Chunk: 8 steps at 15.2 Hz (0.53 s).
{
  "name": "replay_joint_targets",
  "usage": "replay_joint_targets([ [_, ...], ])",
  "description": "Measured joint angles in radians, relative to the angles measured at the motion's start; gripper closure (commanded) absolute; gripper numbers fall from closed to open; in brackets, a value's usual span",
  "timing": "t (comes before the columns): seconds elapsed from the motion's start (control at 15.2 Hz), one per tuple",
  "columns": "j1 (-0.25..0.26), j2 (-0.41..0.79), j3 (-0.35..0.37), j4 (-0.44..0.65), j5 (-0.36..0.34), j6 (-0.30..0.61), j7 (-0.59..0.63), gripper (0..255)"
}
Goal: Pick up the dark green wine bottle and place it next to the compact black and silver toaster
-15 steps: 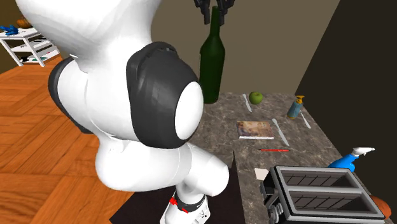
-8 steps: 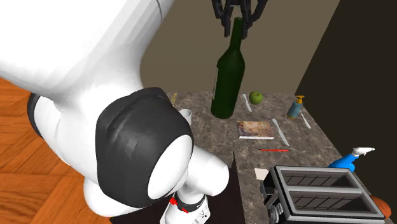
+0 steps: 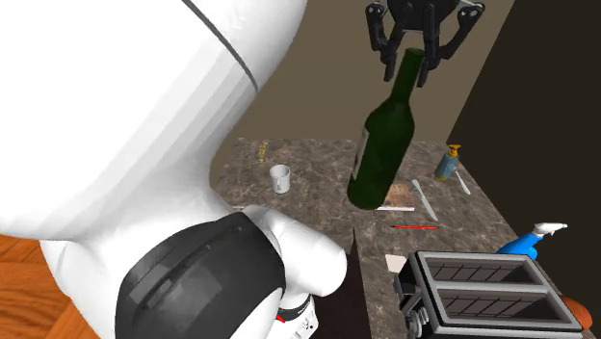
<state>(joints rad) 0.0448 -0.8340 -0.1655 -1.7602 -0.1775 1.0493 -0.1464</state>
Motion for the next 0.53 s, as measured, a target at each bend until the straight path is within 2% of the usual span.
replay_joint_targets([
  [0.53, 0.015, -0.047, -0.176, -0.023, -0.145, 0.020, -0.182, 255],
])
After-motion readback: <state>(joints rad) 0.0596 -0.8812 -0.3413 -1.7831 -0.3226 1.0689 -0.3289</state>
